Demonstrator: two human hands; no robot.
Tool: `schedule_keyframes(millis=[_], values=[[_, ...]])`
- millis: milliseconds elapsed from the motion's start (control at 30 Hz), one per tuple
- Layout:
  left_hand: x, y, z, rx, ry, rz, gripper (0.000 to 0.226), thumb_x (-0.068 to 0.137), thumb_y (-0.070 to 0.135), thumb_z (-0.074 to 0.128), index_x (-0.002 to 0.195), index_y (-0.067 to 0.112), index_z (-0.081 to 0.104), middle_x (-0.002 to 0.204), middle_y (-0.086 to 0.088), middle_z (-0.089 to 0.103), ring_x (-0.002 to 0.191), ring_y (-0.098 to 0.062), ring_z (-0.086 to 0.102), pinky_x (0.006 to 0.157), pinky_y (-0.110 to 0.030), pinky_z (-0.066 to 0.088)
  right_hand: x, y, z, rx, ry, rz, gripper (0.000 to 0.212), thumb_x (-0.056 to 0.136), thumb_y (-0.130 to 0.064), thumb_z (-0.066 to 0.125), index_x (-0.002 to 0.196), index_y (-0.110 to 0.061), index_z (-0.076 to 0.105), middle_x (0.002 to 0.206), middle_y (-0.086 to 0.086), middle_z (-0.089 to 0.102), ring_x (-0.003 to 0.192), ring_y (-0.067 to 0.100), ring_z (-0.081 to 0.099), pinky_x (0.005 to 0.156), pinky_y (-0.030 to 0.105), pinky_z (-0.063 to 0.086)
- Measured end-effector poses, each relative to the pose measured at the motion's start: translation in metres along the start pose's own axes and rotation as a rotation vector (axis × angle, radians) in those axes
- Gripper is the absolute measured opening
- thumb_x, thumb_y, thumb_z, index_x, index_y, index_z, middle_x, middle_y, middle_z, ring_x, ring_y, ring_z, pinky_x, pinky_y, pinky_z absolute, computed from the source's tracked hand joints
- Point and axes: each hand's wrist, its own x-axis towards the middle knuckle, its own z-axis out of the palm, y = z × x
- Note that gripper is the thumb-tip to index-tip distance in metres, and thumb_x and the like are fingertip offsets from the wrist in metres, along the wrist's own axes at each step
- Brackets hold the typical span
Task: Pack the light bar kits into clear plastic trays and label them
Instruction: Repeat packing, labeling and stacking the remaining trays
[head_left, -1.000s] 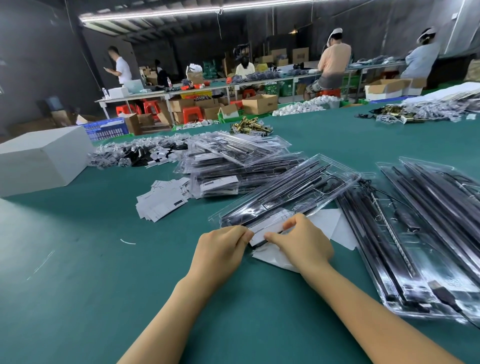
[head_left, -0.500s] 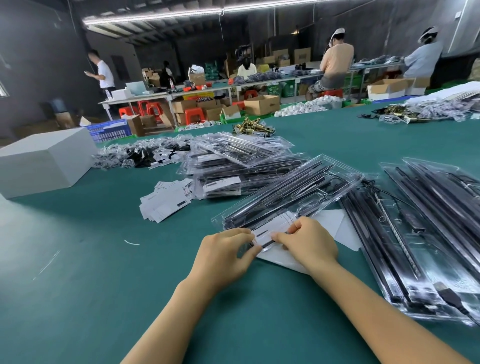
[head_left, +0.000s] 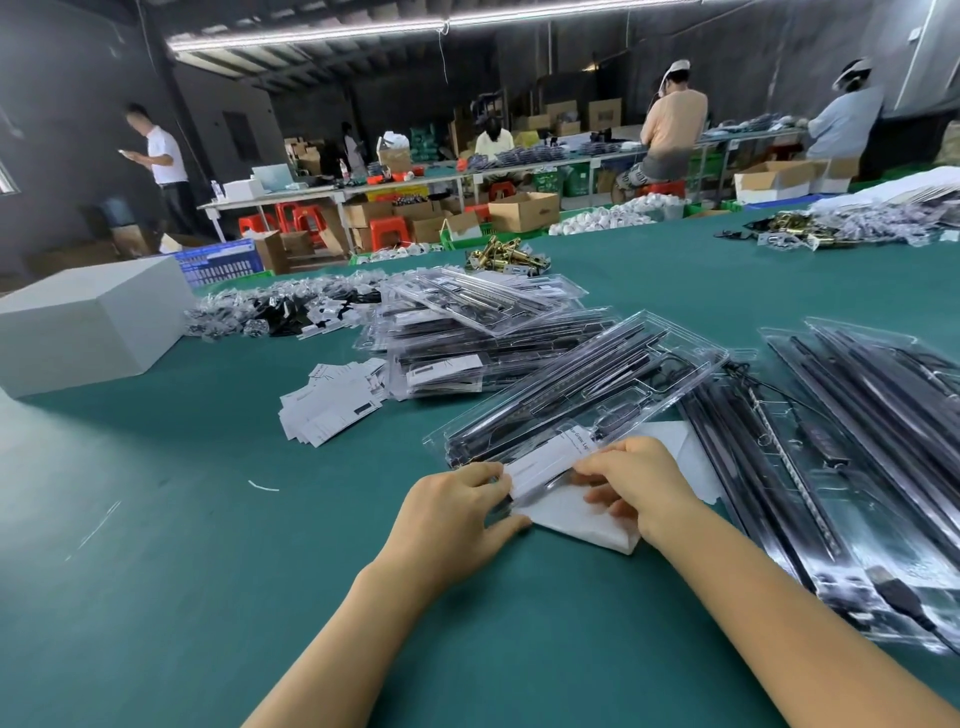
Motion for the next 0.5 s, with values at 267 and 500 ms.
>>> schedule_keyframes(millis=[267, 500], values=[[-0.0016, -0.0003, 0.0006, 0.029, 0.028, 0.053, 0.019, 0.074, 0.022, 0.082, 0.088, 0.01, 0.074, 0.097, 0.0, 0.073, 0.072, -0.021, 0.071, 0.052, -0.031, 0.057, 0.0016, -0.0054, -0.007, 0.231, 0.065, 0.094, 0.016, 0.091, -0.007, 0.053, 0.099, 0.006, 0.058, 0.068, 0.011, 0.07, 0.036, 0.011, 0.057, 0.031, 0.015, 0.036], [-0.001, 0.0003, 0.0063, 0.116, 0.117, 0.122, 0.022, 0.068, 0.016, 0.085, 0.085, 0.007, 0.076, 0.091, -0.003, 0.075, 0.061, -0.021, 0.069, 0.045, -0.026, 0.053, 0.0018, -0.0051, -0.0056, 0.251, 0.104, 0.094, 0.024, 0.093, -0.026, 0.056, 0.082, -0.004, 0.058, 0.072, 0.011, 0.071, 0.045, 0.015, 0.061, 0.031, 0.017, 0.036]])
